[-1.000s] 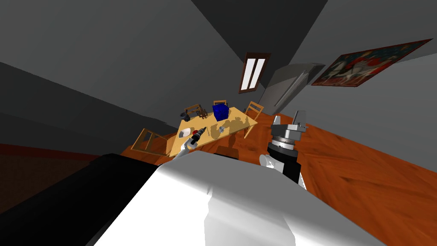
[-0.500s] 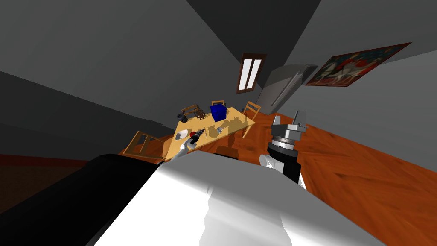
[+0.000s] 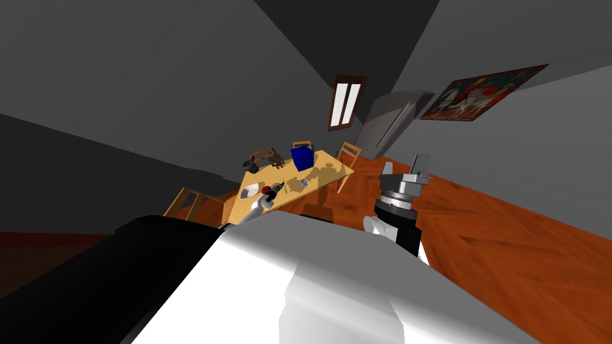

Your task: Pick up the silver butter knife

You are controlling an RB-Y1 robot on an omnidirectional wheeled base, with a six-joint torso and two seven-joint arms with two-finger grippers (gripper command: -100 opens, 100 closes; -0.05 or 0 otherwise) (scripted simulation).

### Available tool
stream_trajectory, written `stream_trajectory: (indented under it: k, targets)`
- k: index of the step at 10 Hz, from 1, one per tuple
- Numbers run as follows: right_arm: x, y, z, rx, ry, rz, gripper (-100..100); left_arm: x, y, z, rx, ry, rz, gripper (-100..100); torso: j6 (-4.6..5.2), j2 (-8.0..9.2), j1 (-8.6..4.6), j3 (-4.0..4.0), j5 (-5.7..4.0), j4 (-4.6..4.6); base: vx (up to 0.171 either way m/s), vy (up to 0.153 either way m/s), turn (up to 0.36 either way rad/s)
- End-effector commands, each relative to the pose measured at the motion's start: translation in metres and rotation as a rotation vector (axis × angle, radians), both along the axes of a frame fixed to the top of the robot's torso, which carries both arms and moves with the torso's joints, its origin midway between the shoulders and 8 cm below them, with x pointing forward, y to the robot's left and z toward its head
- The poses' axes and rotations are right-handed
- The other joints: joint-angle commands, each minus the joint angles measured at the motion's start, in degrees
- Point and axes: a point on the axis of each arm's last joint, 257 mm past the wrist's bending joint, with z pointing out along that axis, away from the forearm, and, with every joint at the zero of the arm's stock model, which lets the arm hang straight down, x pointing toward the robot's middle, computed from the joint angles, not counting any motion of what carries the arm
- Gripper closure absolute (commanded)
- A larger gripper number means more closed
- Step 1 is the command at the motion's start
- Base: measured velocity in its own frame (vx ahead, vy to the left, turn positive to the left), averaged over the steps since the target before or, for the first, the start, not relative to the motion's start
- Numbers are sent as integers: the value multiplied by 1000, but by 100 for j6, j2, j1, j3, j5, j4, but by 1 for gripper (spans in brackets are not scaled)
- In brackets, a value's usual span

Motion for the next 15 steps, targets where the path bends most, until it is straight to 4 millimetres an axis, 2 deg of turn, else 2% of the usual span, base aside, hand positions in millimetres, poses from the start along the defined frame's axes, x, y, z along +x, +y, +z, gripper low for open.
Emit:
stream_trajectory:
  k: [1,2,6,7,8,10,15]
  targets:
    - [0,0,0,0,0,0,0,-9,14,-12,13,39,24,-100,0,0,0,0,0,0,50,-41,-68]
    - [0,0,0,0,0,0,0,-12,27,-19,34,69,48,-100,-2,-3,0,-2,-1,-1,56,-41,-104]
    - [0,0,0,0,0,0,0,-33,58,-45,71,160,113,-100,-3,-9,5,-5,0,-2,61,-36,-80]
    - [0,0,0,0,0,0,0,-44,64,-55,71,187,127,-100,0,-8,-1,-5,0,-2,51,-46,-53]
    - [0,0,0,0,0,0,0,-44,64,-55,71,187,127,-100,-5,-3,-2,-2,-1,-2,25,-26,24]
    - [0,0,0,0,0,0,0,-61,88,-69,101,254,179,-100,-1,-1,2,0,0,0,65,-39,-121]
    - [0,0,0,0,0,0,0,-96,114,-93,126,354,244,-100,-2,-4,1,-2,-1,-1,55,-34,-61]
